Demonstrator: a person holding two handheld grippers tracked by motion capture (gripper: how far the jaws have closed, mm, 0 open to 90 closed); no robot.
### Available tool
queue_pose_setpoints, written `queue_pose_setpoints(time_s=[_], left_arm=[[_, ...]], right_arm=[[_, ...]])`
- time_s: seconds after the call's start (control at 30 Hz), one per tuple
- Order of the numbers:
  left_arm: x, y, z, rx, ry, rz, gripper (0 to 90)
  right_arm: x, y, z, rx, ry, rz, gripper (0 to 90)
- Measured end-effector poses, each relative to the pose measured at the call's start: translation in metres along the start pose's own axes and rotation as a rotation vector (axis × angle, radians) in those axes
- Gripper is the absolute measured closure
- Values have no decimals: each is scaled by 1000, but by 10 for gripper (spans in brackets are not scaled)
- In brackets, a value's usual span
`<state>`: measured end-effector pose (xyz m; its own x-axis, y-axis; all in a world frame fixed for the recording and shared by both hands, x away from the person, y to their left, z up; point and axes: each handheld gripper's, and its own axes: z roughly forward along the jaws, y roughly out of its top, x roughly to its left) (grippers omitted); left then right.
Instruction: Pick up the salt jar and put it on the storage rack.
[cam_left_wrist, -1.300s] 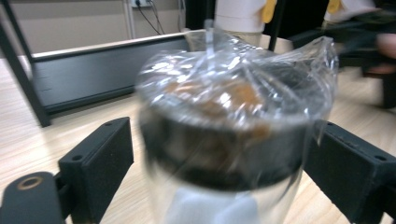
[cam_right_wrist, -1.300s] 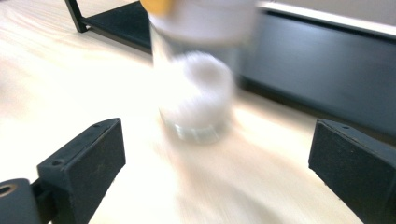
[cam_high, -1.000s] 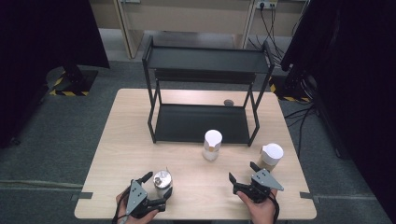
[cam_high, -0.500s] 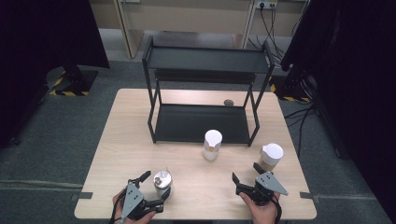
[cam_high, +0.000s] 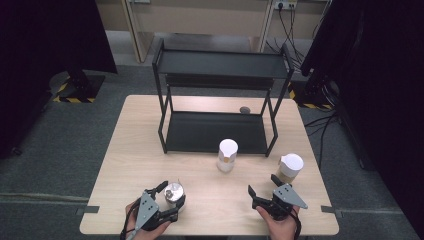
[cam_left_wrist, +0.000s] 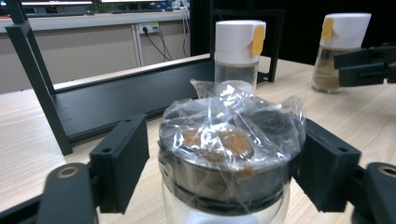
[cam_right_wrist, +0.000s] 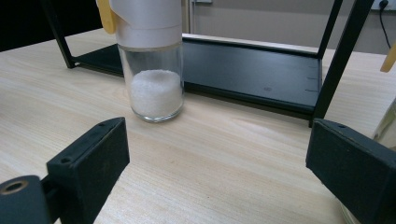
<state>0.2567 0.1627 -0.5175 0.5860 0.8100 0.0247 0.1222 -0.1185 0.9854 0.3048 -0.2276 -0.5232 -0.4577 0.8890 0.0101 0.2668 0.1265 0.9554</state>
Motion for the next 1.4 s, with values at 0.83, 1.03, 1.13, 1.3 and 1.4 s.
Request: queue_pose_setpoints(time_s=[0.83, 1.03, 1.13, 1.3, 1.4], left_arm=[[1, 19, 6, -36, 37, -1, 348], [5, 32, 12, -52, 57, -2, 348], [7, 39, 16, -60, 66, 2, 348], [9, 48, 24, -74, 77, 0, 348], [11, 52, 29, -78, 85, -1, 348]], right_arm=[[1, 0, 0, 1, 5, -12, 66], [2, 0, 0, 3, 4, -22, 66], [2, 0, 0, 3, 4, -22, 66], [2, 0, 0, 3, 5, -22, 66], [3, 0, 0, 1, 5, -23, 66]])
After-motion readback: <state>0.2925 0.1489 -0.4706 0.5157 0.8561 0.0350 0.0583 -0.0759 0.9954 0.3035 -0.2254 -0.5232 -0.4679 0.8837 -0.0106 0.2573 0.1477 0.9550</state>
